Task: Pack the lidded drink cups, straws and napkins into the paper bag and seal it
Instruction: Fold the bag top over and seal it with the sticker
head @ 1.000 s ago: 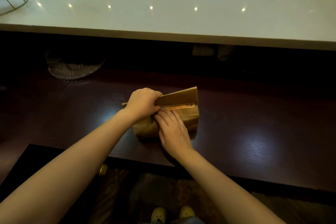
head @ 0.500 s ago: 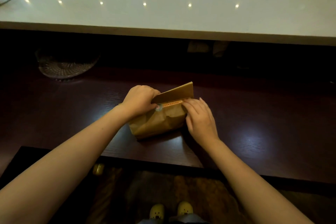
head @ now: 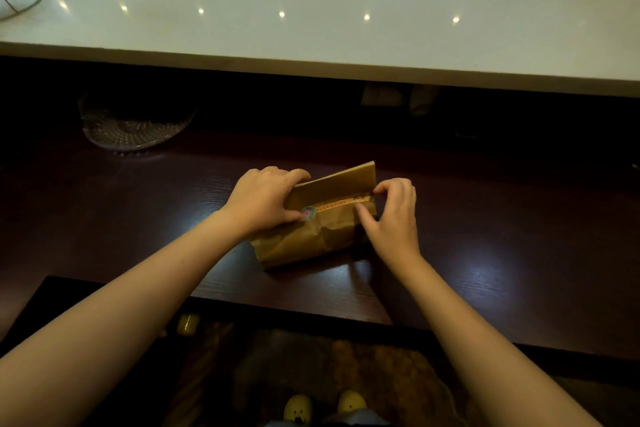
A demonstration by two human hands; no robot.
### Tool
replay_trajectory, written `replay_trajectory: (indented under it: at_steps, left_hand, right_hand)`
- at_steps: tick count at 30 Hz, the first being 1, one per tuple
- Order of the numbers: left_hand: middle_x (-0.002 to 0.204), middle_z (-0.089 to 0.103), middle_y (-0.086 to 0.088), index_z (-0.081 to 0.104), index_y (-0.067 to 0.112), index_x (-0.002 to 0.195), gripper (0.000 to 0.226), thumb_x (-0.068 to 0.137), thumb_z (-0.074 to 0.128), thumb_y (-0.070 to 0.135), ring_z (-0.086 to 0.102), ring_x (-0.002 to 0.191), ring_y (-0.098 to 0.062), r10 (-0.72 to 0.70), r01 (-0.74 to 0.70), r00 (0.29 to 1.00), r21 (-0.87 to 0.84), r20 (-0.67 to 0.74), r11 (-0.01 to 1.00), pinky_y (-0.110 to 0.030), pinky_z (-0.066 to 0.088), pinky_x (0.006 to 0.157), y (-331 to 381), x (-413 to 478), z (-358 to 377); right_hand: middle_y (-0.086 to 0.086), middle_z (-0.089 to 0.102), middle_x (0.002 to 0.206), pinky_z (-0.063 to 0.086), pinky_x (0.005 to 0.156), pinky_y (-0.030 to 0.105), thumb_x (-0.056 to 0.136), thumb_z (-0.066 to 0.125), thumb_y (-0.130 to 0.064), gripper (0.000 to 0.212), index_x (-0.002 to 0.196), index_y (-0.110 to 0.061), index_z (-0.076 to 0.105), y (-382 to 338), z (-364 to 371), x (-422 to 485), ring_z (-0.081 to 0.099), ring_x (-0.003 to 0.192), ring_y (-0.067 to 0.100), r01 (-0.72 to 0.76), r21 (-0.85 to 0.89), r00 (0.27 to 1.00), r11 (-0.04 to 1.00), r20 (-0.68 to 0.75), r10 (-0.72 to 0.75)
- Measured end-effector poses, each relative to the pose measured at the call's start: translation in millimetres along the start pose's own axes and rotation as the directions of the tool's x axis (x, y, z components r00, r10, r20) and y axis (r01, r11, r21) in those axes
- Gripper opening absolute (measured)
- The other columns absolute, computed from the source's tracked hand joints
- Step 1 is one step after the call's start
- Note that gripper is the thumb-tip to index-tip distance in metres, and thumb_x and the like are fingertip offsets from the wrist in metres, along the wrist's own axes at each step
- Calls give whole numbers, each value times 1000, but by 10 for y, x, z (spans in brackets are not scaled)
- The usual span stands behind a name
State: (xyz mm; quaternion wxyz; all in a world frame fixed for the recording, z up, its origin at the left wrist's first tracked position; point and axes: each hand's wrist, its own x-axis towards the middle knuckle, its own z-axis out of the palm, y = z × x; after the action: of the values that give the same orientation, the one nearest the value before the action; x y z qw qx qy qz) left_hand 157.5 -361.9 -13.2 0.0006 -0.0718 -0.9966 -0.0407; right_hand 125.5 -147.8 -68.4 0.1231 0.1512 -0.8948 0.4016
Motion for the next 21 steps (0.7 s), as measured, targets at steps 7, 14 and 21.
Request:
replay_trajectory:
  at_steps: [7,14,21]
  left_hand:
    - [113,63,1,46,24,124,58,76,65,50,56,106,-20,26,-22,998,64,-61,998,-33,43,80,178,75,28]
    - [99,65,-3,54,17,109,39,78,67,37,58,94,-22,-20,36,986,98,-166,995,-34,44,75,205,120,185]
    - [98,65,-3,55,18,114,51,70,76,35,58,92,-24,-72,122,952,151,-299,981,-35,39,80,275,27,244]
  right_hand:
    - [-2,40,96,40,78,27,77,72,-18,30,95,-6,51,6,-19,14,39,91,13,-7,-18,999,1000,34,7]
    - [1,61,104,49,87,37,70,73,-38,37,98,-19,57,57,64,169,55,103,20,-382,187,901,905,294,319]
    - [-1,69,96,53,85,34,76,74,-21,27,102,-17,67,16,-6,305,64,95,17,-501,256,816,827,457,354]
